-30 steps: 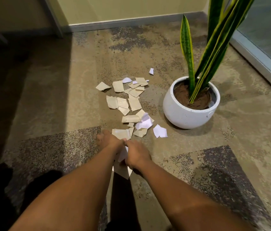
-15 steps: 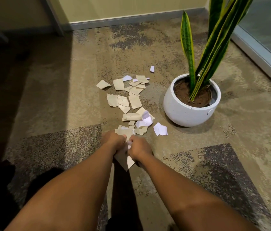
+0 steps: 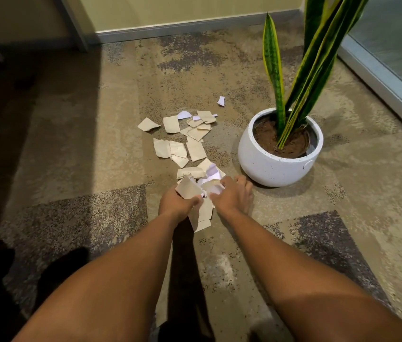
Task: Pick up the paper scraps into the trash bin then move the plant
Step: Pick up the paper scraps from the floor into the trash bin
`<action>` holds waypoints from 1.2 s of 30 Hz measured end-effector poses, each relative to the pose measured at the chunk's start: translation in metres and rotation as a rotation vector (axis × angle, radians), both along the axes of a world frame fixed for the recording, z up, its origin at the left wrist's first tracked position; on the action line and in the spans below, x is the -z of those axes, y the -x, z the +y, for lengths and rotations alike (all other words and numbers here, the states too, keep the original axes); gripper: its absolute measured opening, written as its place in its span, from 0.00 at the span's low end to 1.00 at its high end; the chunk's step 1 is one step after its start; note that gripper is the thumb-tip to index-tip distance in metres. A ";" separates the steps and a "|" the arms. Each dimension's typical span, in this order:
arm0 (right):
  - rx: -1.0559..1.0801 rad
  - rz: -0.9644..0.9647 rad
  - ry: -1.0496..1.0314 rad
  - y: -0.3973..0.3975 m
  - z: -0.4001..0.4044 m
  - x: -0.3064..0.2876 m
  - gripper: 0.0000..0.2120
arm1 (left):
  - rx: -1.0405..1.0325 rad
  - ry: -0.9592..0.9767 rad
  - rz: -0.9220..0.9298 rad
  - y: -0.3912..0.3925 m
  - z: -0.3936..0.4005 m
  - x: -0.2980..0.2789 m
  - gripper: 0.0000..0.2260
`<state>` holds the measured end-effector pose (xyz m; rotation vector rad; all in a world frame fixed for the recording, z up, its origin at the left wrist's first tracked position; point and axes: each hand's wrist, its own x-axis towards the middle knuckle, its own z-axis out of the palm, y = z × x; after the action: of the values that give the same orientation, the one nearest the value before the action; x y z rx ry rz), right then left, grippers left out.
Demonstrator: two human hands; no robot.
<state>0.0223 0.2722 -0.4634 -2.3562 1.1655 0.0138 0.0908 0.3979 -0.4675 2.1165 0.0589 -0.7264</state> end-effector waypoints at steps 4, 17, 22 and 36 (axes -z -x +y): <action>-0.100 0.011 -0.026 -0.002 -0.010 0.010 0.38 | 0.164 -0.018 -0.058 0.007 -0.012 0.002 0.28; -0.158 -0.013 -0.317 -0.012 -0.034 0.011 0.16 | 0.231 -0.201 -0.082 0.000 -0.031 0.015 0.17; -0.068 -0.016 -0.421 -0.005 -0.042 0.012 0.17 | 0.211 -0.242 -0.100 0.005 -0.037 0.008 0.14; 0.011 0.006 -0.499 0.091 -0.099 -0.018 0.19 | 0.431 -0.317 -0.009 0.064 -0.072 -0.018 0.15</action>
<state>-0.0689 0.1729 -0.4451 -1.9097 1.0339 0.2755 0.0266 0.3254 -0.4499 2.4681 -0.3162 -1.0124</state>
